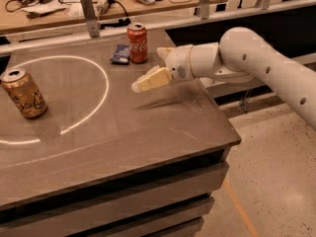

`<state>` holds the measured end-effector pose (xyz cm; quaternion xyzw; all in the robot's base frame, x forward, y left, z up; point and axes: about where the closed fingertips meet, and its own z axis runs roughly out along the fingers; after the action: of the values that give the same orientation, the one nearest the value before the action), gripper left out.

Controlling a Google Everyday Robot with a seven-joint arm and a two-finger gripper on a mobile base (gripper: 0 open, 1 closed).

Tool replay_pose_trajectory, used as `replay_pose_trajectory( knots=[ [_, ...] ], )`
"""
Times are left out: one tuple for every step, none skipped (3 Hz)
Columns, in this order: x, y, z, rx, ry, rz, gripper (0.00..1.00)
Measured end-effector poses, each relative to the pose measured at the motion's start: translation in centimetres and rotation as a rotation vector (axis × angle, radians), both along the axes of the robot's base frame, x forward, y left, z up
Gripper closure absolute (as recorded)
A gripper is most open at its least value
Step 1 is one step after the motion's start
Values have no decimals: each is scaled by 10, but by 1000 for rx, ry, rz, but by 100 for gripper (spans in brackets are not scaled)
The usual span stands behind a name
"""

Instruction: Pick rxbar blueberry

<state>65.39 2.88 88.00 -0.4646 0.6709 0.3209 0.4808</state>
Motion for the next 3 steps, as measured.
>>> replay_pose_trajectory(
  knots=[
    [8,14,0,35,-4,11,0],
    [12,33,5,64,-7,54,0],
    [8,49,7,80,12,124,0]
  ],
)
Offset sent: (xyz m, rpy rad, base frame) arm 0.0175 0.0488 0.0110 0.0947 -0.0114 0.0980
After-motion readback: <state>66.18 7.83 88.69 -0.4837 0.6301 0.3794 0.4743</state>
